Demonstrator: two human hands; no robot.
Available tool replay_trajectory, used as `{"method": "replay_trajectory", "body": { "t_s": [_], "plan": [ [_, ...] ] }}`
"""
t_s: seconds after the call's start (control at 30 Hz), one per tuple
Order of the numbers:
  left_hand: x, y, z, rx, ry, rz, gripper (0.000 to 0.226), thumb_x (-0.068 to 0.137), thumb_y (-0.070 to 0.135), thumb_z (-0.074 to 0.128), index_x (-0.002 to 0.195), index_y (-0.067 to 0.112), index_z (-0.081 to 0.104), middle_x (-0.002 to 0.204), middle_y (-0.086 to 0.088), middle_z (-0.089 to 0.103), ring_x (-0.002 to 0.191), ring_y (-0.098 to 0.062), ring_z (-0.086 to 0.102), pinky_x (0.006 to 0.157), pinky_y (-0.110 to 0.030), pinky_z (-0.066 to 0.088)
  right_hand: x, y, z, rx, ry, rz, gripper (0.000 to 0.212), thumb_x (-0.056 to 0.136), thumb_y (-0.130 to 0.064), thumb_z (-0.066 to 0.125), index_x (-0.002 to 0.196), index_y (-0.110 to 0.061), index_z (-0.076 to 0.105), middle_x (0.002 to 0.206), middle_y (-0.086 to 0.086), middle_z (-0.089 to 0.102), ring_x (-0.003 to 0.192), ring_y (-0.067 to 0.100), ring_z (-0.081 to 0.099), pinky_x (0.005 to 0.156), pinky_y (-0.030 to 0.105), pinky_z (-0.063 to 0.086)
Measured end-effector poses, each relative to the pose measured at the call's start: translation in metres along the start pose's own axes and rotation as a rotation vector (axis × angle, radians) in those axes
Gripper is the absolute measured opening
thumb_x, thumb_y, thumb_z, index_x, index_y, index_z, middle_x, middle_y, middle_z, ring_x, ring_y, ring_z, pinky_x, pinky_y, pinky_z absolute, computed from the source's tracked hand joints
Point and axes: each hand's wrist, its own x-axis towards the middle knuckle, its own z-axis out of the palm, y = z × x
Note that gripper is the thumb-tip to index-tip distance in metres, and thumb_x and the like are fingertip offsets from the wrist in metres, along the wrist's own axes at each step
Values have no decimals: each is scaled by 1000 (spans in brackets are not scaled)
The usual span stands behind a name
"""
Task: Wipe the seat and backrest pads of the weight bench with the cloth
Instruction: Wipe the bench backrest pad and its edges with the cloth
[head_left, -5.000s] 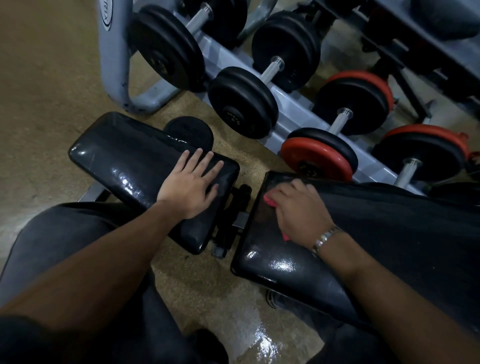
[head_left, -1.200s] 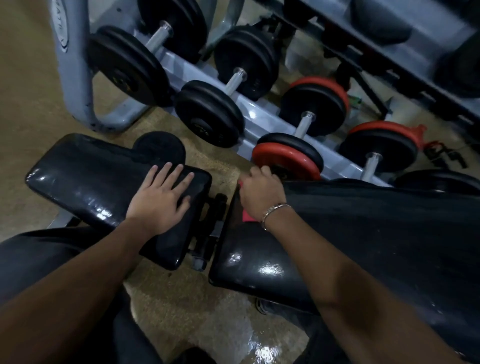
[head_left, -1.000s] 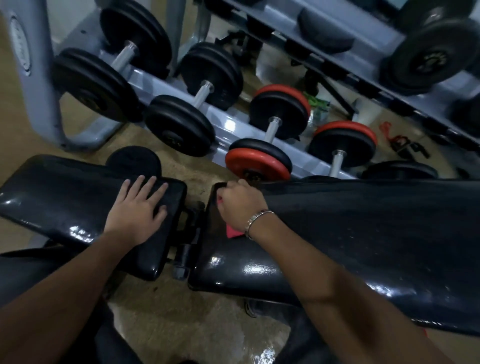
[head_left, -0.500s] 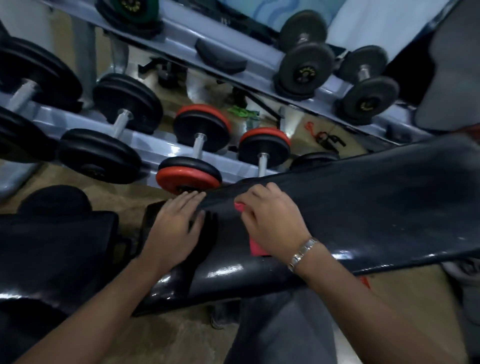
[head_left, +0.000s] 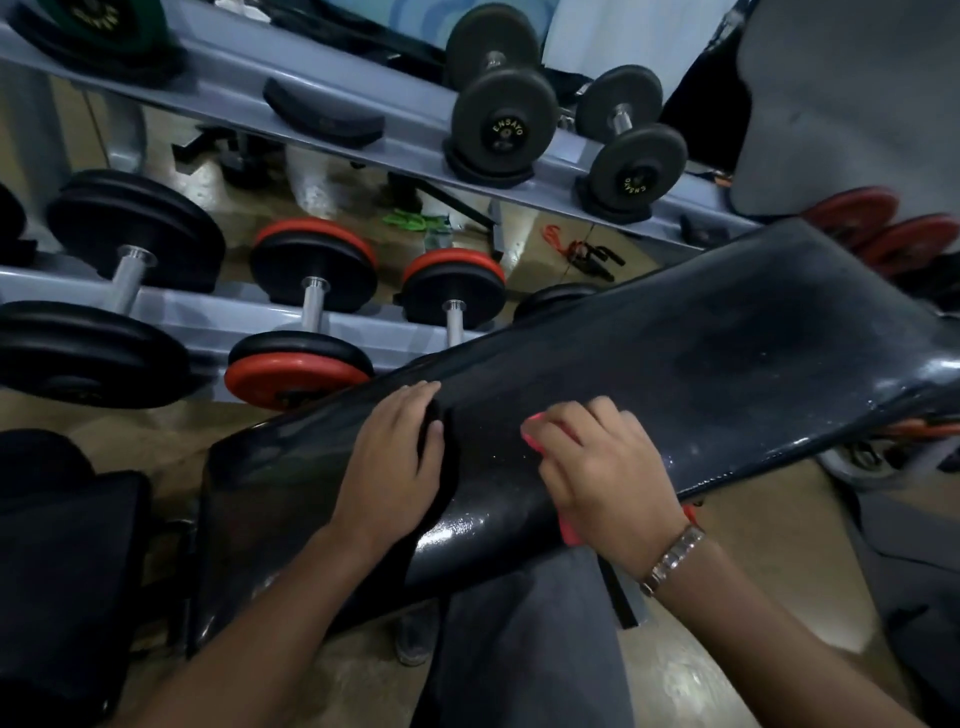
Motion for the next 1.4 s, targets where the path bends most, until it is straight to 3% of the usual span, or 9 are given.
{"method": "replay_trajectory", "body": {
  "t_s": [0.23, 0.4, 0.57, 0.73, 0.9, 1.1, 1.27, 1.4],
  "plan": [
    [0, -20, 5, 28, 34, -86, 42, 105, 28, 43, 144, 11, 50, 149, -5, 51, 143, -18, 41, 122, -41, 32, -15, -5, 17, 13, -37, -43, 35, 90, -18, 51, 120, -23, 67, 119, -6, 65, 87, 24, 53, 73, 35, 40],
    [0, -26, 9, 41, 16, -90, 43, 104, 26, 40, 143, 12, 52, 149, -5, 50, 143, -18, 40, 122, -41, 32, -16, 5, 13, 0, -87, -153, 33, 84, -24, 57, 116, -25, 68, 115, -7, 65, 86, 24, 55, 71, 38, 42],
    [5, -35, 1, 98, -6, -34, 41, 101, 20, 40, 138, 12, 57, 141, -6, 56, 135, -21, 48, 115, -35, 33, 3, -1, 20, -5, -82, 33, 32, 91, -20, 52, 120, -22, 66, 118, -3, 63, 90, 24, 52, 74, 37, 36],
    [7, -48, -4, 144, -38, 27, 42, 99, 17, 41, 137, 13, 56, 139, -4, 57, 132, -22, 48, 114, -38, 36, -10, 6, 10, -41, -152, -136, 35, 89, -25, 55, 123, -27, 63, 121, -6, 62, 91, 24, 53, 73, 39, 41],
    [0, -48, -2, 119, 11, 3, 39, 100, 17, 42, 136, 10, 56, 138, -5, 57, 132, -21, 48, 115, -41, 37, 14, 7, 15, -160, -153, 100, 35, 90, -27, 49, 122, -22, 61, 116, 3, 60, 90, 28, 50, 74, 42, 38],
    [-2, -50, -1, 109, 25, 2, 38, 100, 18, 41, 135, 12, 56, 138, -4, 57, 132, -19, 48, 116, -39, 36, 6, 1, 12, -162, -219, -59, 43, 89, -28, 46, 130, -25, 57, 124, 0, 57, 92, 26, 50, 74, 40, 37],
    [-1, -50, -1, 100, 46, 6, 36, 100, 16, 42, 132, 12, 58, 136, -3, 59, 131, -17, 49, 115, -34, 35, 45, 17, 26, -238, -152, 112, 39, 91, -26, 48, 127, -14, 59, 114, 9, 59, 89, 31, 50, 72, 43, 37],
    [-1, -52, 0, 98, 50, 24, 36, 100, 16, 42, 132, 12, 58, 136, -3, 59, 131, -18, 50, 114, -37, 37, 38, -1, 31, -145, -192, -85, 42, 91, -27, 47, 129, -16, 58, 119, 6, 58, 90, 29, 49, 73, 42, 37]
  ]
}}
